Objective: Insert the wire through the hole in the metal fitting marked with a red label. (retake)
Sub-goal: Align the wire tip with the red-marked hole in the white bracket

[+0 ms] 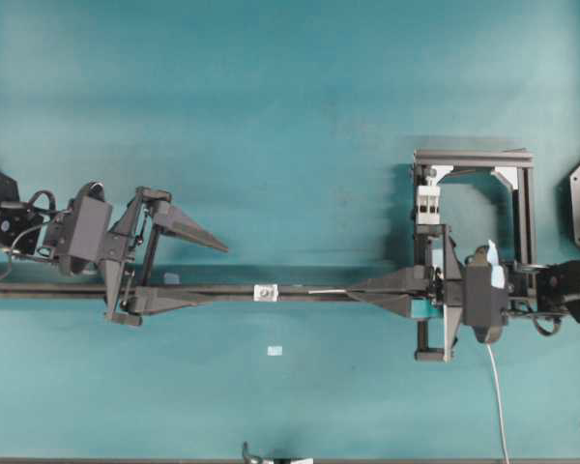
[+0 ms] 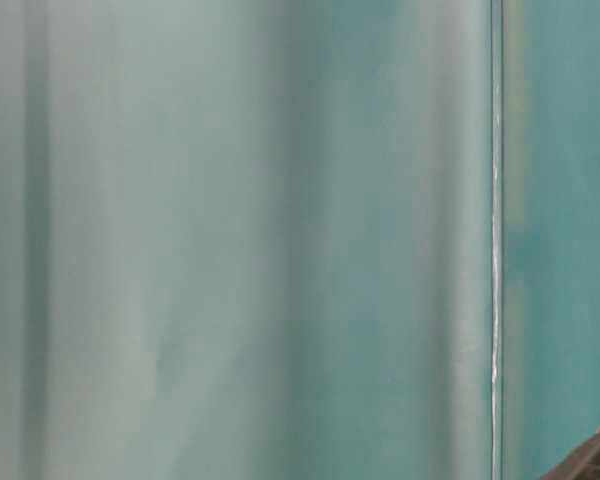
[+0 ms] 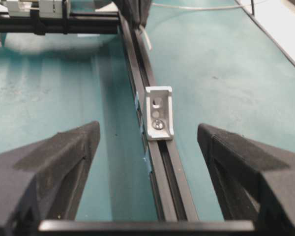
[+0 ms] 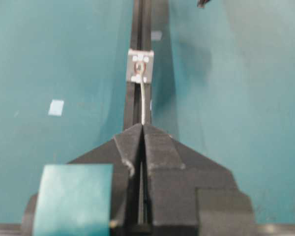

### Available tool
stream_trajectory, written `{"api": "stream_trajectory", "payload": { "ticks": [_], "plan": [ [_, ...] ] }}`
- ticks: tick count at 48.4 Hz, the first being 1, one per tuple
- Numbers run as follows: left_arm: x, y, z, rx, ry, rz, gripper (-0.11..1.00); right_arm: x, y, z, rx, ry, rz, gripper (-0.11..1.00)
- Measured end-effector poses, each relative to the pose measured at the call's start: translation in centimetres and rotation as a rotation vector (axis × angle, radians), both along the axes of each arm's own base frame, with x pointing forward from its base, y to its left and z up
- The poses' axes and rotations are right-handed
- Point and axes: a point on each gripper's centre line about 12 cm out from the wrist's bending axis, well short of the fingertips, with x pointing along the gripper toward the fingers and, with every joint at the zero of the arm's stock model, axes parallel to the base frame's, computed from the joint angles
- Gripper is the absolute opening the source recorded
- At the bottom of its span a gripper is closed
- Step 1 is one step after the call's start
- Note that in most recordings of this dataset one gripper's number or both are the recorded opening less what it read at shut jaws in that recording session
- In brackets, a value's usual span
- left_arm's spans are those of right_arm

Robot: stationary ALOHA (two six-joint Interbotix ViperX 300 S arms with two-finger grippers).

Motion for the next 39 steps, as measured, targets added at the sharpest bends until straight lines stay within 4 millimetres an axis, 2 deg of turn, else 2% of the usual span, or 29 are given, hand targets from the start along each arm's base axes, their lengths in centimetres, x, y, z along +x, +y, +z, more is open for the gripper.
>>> {"api": "stream_trajectory", "payload": {
  "ticks": [18,39],
  "plan": [
    [0.8,-0.6,-1.7,-0.047,0.008,-0.006,0.39,0.2,0.2,-1.6,-0.023,-0.003,-0.007,0.02],
    [1.2,-1.2,-1.5,-0.062,-0.007,-0.018,0.39,0.6,0.8,-2.1,-0.039,-0.041,-0.011,0.02]
  ]
}}
